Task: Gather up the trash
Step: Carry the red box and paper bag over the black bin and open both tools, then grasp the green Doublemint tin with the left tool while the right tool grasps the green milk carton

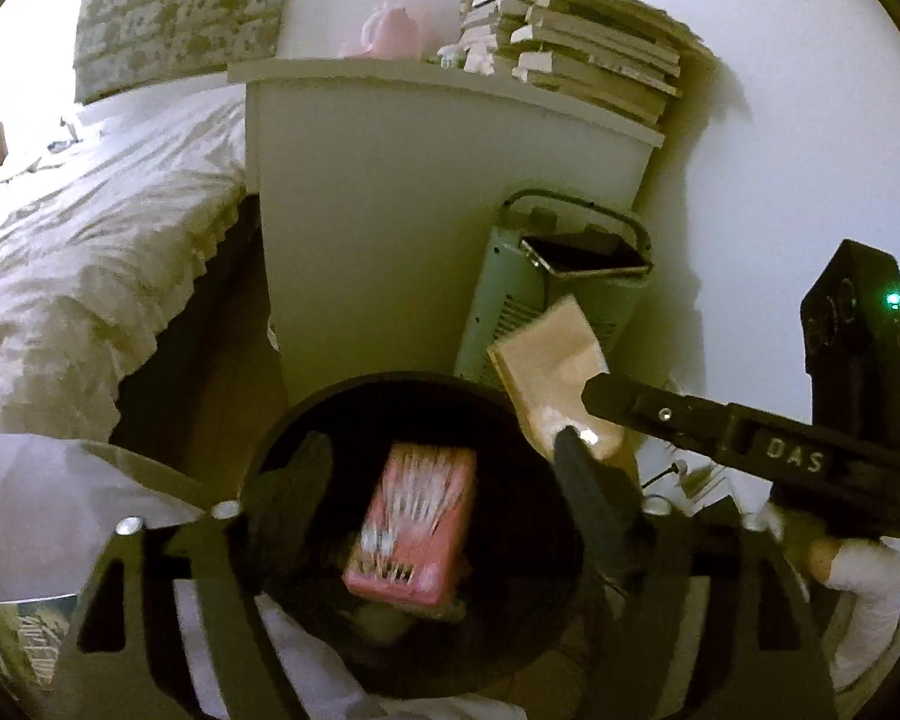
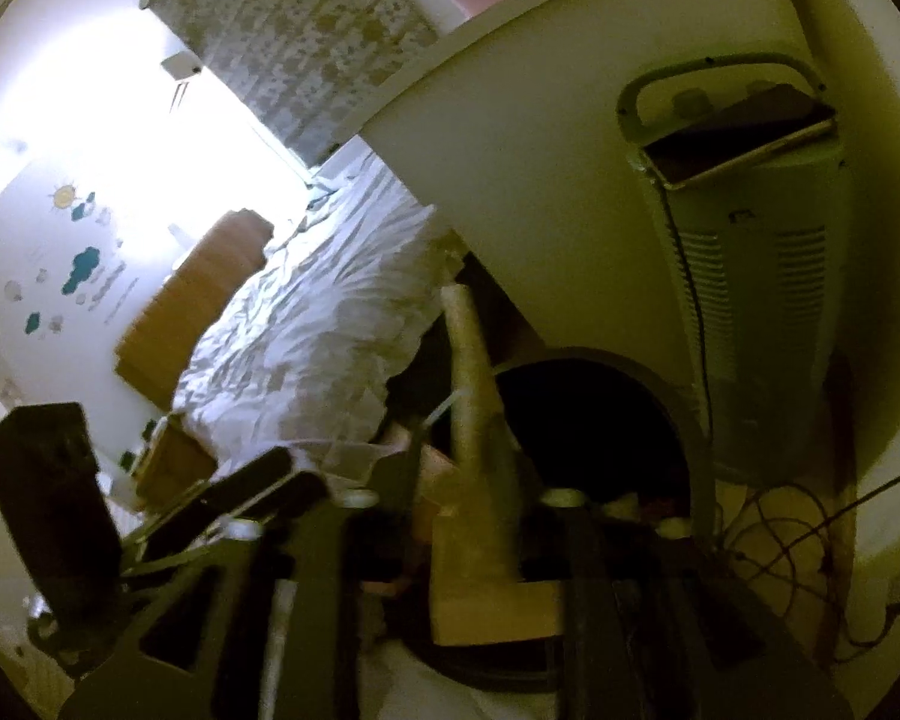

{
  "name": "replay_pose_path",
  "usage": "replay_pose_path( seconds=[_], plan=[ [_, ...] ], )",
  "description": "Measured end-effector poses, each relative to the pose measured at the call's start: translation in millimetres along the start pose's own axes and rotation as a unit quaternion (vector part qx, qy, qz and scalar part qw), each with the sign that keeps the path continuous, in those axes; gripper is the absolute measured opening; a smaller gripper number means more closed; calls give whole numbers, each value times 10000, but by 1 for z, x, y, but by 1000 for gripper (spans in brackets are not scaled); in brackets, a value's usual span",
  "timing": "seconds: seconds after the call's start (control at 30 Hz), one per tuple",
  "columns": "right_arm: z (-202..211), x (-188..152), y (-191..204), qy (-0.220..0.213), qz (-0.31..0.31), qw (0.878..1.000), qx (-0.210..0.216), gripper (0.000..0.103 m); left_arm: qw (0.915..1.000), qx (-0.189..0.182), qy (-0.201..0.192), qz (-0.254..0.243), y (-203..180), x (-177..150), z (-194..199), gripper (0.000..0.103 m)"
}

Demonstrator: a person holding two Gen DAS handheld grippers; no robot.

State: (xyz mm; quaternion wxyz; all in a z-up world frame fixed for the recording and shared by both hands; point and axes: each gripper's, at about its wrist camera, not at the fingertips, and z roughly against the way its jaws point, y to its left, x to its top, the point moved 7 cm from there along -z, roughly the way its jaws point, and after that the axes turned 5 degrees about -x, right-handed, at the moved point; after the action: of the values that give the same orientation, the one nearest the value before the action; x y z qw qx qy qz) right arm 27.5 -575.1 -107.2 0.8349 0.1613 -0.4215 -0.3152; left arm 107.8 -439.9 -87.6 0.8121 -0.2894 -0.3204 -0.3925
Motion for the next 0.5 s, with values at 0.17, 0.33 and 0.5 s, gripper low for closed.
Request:
replay_pose_path(
  seconds=[0.17, 0.33, 0.5],
  plan=[
    [6, 1, 4, -62, 15, 10000, 27, 59, 9999, 70, -85, 27, 3, -1, 16, 78],
    [12, -4, 26, -80, 206, 9997, 136, 59, 9993, 199, -217, 217, 17, -5, 41, 83],
    [10, -17, 68, 75, 601, 9977, 320, 59, 9971, 417, -413, 491, 45, -20, 79, 84]
  ],
)
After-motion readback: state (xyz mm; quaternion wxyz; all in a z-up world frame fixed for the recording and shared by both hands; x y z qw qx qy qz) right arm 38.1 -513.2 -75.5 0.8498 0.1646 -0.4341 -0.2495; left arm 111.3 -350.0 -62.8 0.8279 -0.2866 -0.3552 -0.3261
